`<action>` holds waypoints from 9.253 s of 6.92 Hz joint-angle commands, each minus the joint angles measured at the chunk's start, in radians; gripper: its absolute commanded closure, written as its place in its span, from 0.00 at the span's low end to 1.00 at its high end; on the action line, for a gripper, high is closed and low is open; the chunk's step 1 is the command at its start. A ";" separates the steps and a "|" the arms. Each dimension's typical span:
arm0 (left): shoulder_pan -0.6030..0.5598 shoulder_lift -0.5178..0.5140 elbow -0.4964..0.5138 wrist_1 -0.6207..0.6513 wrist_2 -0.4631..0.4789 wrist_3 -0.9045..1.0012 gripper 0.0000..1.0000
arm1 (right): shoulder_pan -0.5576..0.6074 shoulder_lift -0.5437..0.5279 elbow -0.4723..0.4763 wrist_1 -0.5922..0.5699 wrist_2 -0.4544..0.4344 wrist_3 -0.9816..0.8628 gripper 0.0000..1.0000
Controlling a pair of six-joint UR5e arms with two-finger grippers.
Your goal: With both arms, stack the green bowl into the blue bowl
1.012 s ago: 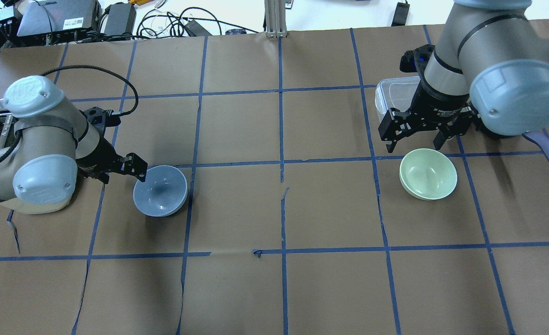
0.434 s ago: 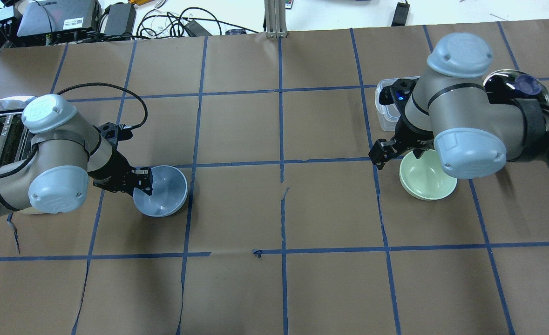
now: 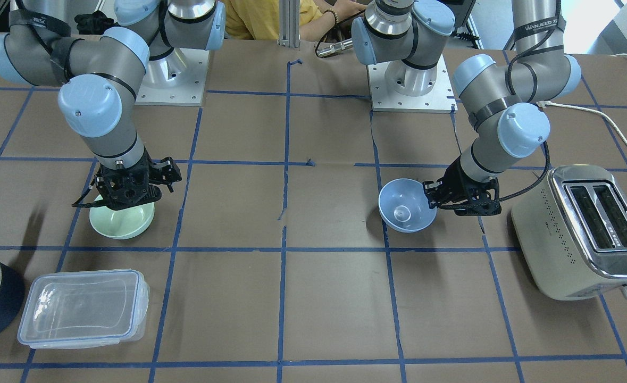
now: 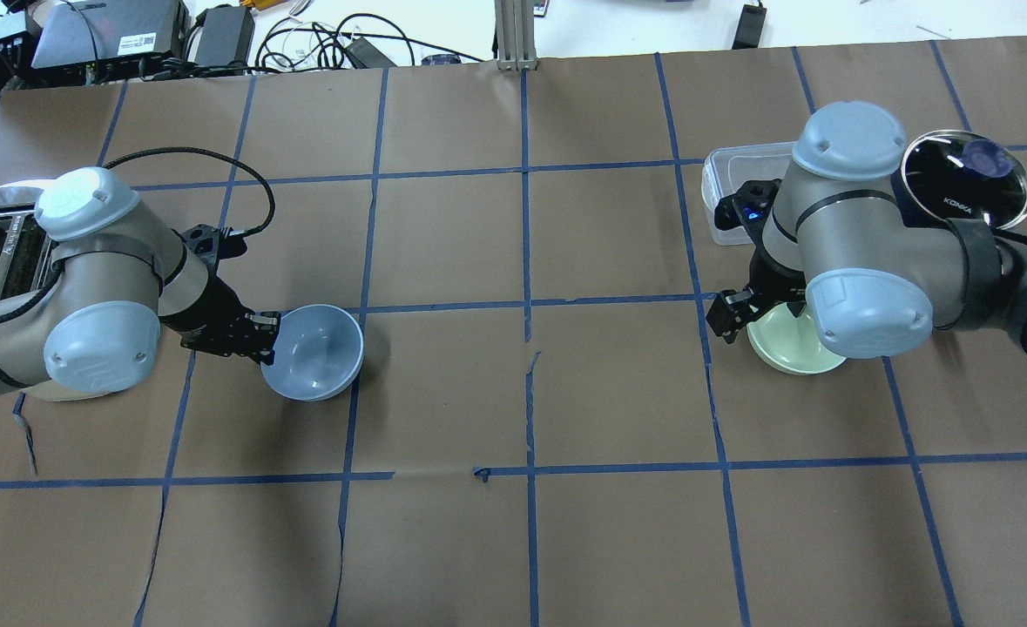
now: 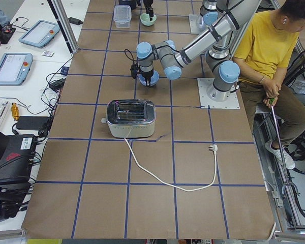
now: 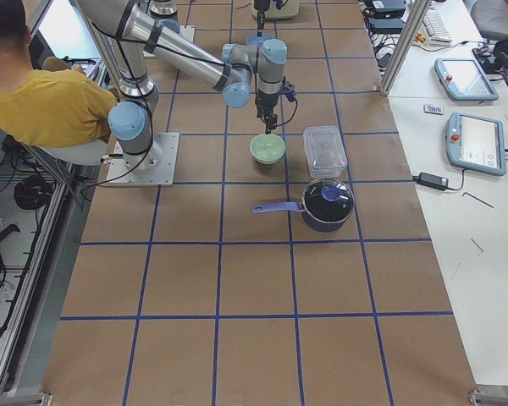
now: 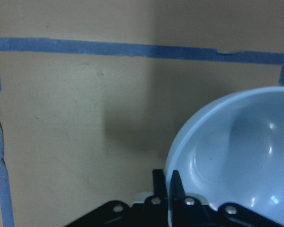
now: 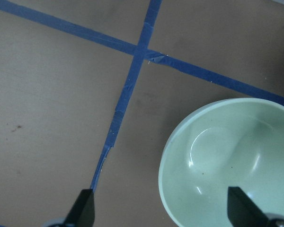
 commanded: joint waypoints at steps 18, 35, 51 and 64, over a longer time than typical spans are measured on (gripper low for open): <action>-0.323 -0.118 0.615 -0.404 0.008 -0.296 0.21 | 0.075 -0.019 0.012 -0.108 0.063 0.167 1.00; -0.258 0.079 0.614 -0.525 0.073 -0.128 0.00 | 0.544 0.538 -0.838 0.279 0.008 1.245 0.49; -0.261 0.083 0.607 -0.520 0.088 -0.131 0.00 | 0.060 -0.117 -0.447 0.492 0.011 0.490 0.00; -0.261 0.082 0.607 -0.520 0.088 -0.131 0.00 | 0.060 -0.154 -0.450 0.567 0.059 0.499 0.00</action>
